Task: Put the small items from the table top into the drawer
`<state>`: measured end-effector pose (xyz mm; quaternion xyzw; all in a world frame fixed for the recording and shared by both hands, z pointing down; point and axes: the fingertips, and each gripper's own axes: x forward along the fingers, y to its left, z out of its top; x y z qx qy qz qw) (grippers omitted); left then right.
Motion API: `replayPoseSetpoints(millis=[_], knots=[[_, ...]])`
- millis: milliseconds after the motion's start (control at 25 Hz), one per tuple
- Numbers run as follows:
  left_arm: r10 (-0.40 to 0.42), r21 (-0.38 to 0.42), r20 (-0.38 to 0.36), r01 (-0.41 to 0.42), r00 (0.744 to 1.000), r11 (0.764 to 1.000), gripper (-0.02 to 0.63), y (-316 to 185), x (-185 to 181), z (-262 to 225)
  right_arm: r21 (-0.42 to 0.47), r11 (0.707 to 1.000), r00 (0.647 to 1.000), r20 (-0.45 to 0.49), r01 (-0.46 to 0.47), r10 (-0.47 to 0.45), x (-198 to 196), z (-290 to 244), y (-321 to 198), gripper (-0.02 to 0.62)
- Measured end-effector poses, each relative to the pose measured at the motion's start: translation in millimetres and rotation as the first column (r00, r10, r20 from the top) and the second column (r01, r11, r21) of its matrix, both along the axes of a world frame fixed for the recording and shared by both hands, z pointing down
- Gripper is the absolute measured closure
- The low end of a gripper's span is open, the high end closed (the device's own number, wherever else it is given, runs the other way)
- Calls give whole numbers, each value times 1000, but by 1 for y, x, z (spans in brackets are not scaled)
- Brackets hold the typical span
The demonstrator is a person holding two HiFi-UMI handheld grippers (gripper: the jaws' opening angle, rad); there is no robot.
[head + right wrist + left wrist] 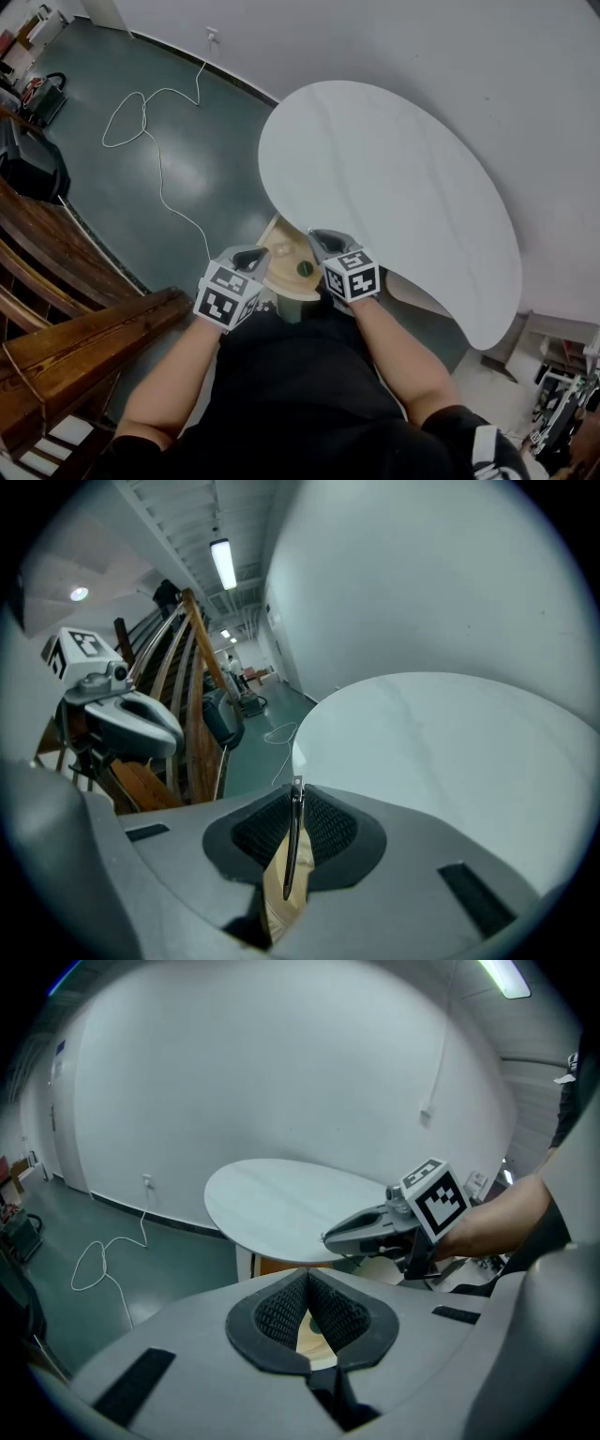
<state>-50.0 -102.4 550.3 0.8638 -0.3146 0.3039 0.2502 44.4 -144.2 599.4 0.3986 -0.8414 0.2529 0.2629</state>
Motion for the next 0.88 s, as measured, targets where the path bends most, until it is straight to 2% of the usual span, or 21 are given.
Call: replayPoseSetpoints(millis=[80, 160, 280, 440, 640, 720, 880], knots=[[2, 5, 12, -2, 1000, 1000, 592, 3, -5, 1, -27, 994, 994, -35, 104, -105, -15, 13, 17, 555], [5, 21, 38, -6, 999, 1000, 592, 5, -11, 3, -75, 975, 974, -72, 208, -213, -30, 31, 34, 555], [-14, 23, 49, 13, 999, 1000, 592, 9, -21, 4, -149, 934, 931, -126, 323, -342, -44, 62, 55, 555], [-54, 13, 47, 53, 997, 998, 592, 15, -35, 6, -224, 873, 860, -187, 434, -475, -60, 101, 71, 555], [-111, 7, 33, 110, 993, 994, 592, 19, -46, 10, -305, 812, 795, -214, 498, -568, -75, 145, 78, 555], [-126, -7, 43, 127, 991, 992, 592, 23, -51, 14, -319, 800, 778, -229, 508, -585, -80, 161, 76, 555], [-144, -28, 66, 146, 987, 989, 592, 30, -58, 17, -359, 787, 769, -230, 502, -596, -83, 184, 76, 555]])
